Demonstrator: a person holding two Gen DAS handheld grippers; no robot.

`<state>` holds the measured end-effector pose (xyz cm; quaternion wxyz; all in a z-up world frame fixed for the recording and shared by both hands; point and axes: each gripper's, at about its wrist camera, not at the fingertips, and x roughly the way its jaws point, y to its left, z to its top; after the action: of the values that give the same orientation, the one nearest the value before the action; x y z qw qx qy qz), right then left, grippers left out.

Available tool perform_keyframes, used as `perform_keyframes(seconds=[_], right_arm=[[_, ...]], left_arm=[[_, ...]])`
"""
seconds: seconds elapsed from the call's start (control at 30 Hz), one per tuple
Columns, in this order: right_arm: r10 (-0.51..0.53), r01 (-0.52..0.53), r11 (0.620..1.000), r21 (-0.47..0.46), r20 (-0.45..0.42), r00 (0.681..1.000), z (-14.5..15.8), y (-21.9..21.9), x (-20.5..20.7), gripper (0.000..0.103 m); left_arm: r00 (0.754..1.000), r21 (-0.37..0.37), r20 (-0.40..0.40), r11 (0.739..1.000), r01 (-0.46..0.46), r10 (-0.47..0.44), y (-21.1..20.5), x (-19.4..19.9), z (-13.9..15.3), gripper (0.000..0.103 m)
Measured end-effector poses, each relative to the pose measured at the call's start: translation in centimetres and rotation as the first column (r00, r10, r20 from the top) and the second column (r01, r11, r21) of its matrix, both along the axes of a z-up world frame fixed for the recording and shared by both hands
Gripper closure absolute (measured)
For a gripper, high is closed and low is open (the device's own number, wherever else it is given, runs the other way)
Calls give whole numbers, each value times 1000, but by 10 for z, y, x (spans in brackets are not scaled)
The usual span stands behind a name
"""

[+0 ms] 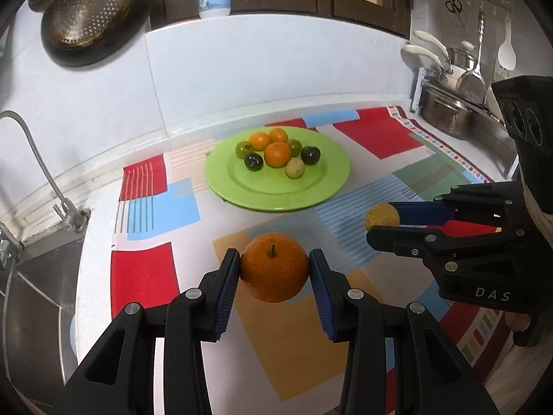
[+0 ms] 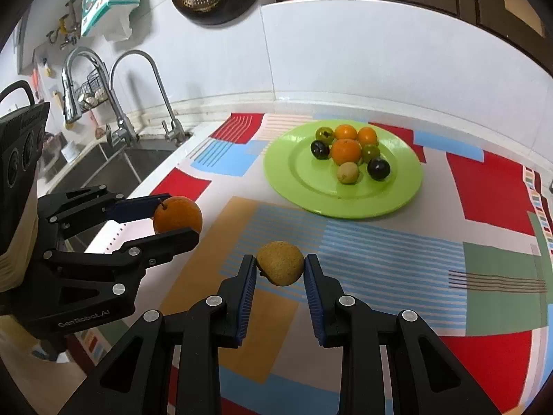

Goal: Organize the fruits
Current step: 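Carry the orange and the yellow-brown fruit in both tools over the green plate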

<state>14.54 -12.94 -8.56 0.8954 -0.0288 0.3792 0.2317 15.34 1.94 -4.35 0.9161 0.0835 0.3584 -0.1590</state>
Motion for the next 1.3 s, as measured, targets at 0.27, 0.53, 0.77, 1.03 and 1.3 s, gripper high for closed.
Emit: perform_keyframes(seconds=[0.27,0.53,0.77,1.03,1.3], right_arm=[[-37,36,999,32,39,999,14,-11,0,73],[-79,75,996,41,100,992,31,-21,3,73],[-100,93,994,53,157,983,46,-25,7,73],[-123,113,992,60,197,973,55,-28,18,73],[-141,130,989,67,215,966,59,-31,35,73]], left_arm=[[999,-21,38,999,-23,24,-2,-1,14,62],[995,-40,93,999,-34,38,-3,1,31,62],[989,-55,140,998,-38,45,-4,5,46,62],[983,-63,176,997,-42,52,-8,19,55,62],[983,-70,178,997,-38,50,-12,38,57,62]])
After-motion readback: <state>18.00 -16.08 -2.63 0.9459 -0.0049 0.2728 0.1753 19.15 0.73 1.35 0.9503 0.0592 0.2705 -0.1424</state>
